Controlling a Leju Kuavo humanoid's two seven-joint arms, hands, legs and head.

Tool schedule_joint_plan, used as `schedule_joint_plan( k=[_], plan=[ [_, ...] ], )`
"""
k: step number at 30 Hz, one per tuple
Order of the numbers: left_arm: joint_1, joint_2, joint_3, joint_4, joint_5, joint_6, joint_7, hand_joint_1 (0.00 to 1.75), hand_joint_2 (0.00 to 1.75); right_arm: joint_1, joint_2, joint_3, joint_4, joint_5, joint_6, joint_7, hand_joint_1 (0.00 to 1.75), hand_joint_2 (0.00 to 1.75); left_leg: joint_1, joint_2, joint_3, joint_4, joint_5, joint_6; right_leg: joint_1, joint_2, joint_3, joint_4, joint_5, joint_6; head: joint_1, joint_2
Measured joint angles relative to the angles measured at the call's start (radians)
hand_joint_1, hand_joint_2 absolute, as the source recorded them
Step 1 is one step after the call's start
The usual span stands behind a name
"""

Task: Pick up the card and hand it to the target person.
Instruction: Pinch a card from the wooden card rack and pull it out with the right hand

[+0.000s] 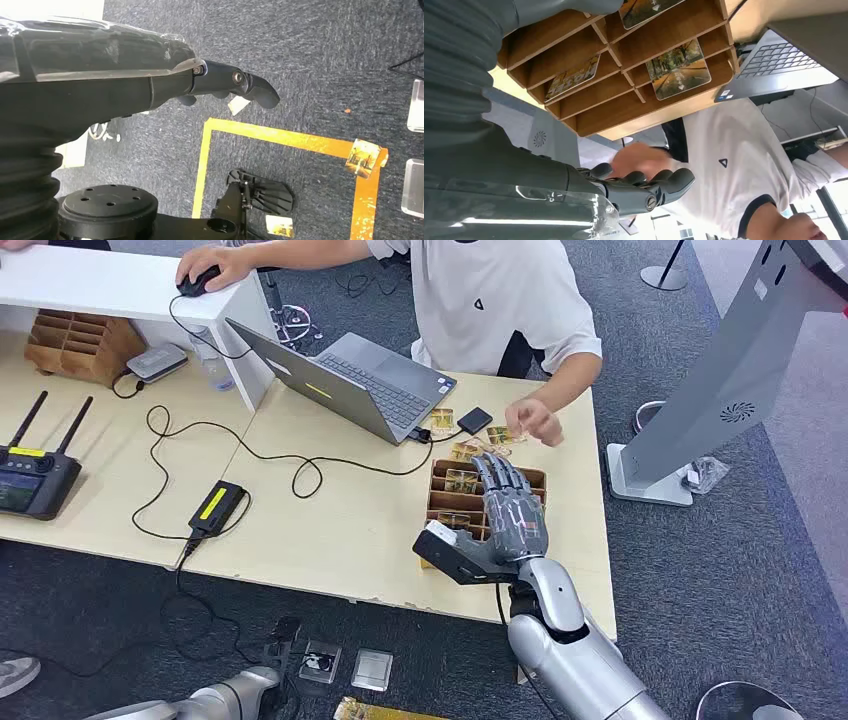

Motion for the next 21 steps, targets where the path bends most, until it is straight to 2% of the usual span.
schedule_joint_plan(
  k=[21],
  plan=[
    [0.009, 0.008, -0.001, 0.001, -0.007, -0.009, 0.000, 0.00, 1.75, -0.003, -0.014, -0.002, 0.024, -0.002, -0.011, 0.003, 0.26, 1.75, 0.000, 0.000, 0.000, 0.000, 0.000, 0.000, 0.000, 0.000, 0.000, 0.000, 0.000, 0.000, 0.000, 0.000]
  ],
)
